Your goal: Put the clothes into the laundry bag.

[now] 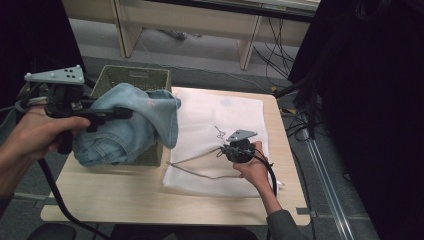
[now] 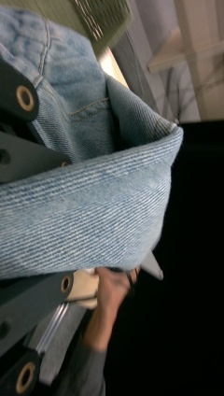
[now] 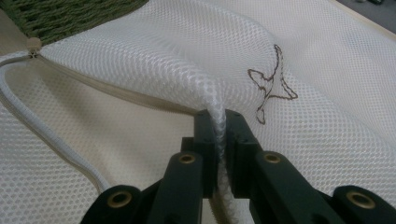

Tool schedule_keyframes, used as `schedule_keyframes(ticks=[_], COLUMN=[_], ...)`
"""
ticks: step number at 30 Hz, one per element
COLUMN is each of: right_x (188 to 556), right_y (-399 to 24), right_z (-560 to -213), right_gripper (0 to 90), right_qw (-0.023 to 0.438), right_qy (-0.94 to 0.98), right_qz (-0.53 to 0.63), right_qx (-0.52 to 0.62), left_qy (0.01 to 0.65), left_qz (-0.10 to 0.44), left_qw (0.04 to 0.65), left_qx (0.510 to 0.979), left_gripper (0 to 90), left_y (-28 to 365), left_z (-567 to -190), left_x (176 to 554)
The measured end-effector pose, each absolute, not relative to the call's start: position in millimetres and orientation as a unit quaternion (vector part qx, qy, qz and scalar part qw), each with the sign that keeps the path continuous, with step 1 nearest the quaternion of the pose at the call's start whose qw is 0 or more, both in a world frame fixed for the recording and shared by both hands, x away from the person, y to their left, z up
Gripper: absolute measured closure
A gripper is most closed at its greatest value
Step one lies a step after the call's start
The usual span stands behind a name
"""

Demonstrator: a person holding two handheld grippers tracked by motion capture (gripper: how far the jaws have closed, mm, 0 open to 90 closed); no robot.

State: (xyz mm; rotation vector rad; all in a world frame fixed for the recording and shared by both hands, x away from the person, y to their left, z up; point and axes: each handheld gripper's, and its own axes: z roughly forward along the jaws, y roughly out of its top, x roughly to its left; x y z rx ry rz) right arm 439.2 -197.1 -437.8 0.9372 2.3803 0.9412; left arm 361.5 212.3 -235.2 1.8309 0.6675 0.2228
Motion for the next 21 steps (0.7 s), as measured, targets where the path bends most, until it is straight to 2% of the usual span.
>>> schedule_keyframes(ticks=[10,17,21], right_x=[439.7,441.0,441.1], right_y=[-201.3,-204.2,-205.8], right_z=[-436.2,-435.3,-434.4], right_gripper=[85.3,85.3,85.4], right_qw=[0.198,0.198,0.194], right_qy=[0.853,0.847,0.85], right_qz=[0.34,0.351,0.347], right_qx=[0.342,0.346,0.346], left_qy=[0.202,0.18,0.16], left_qz=[0.042,0.002,-0.002], left_qw=[0.576,0.591,0.588], left_qx=[0.791,0.786,0.793], left_gripper=[75.1,75.0,74.9], left_y=[168.1,144.4,134.2], left_z=[-215.8,-221.1,-219.5], left_x=[328.5,324.5,321.8])
